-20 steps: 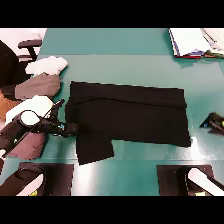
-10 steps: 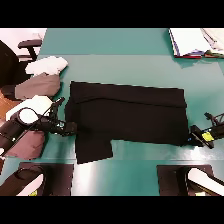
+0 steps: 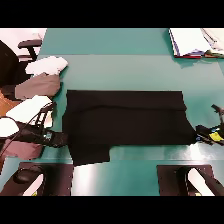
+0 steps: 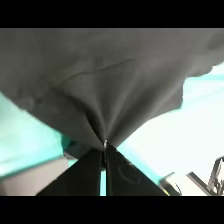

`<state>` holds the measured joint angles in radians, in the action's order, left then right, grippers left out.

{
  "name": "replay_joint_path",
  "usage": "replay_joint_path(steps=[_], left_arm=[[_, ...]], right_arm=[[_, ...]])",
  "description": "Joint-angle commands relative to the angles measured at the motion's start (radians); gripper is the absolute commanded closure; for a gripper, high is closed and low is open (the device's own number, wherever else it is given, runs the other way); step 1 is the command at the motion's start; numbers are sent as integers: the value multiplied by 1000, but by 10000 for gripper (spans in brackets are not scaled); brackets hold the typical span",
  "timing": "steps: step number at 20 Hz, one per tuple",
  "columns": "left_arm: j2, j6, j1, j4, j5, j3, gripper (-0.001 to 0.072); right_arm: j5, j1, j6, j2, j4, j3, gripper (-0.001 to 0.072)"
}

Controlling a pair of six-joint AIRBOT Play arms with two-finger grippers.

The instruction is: Fold the shirts.

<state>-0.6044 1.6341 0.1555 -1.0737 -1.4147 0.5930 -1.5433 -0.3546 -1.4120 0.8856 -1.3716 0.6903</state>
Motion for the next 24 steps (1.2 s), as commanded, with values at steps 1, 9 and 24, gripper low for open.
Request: replay_joint_path(steps=[1,9,24], left_arm=[[32,19,0,-40,-42,74,688],[-429,-65,-2,-211,414,293,685],[-755,-63,-2,-163,444,628,280]], right_arm=[[-27,53,-20,-58,-35,96,699],[104,254,-54,378,14,489,698],[14,97,71,739,161,783,124]])
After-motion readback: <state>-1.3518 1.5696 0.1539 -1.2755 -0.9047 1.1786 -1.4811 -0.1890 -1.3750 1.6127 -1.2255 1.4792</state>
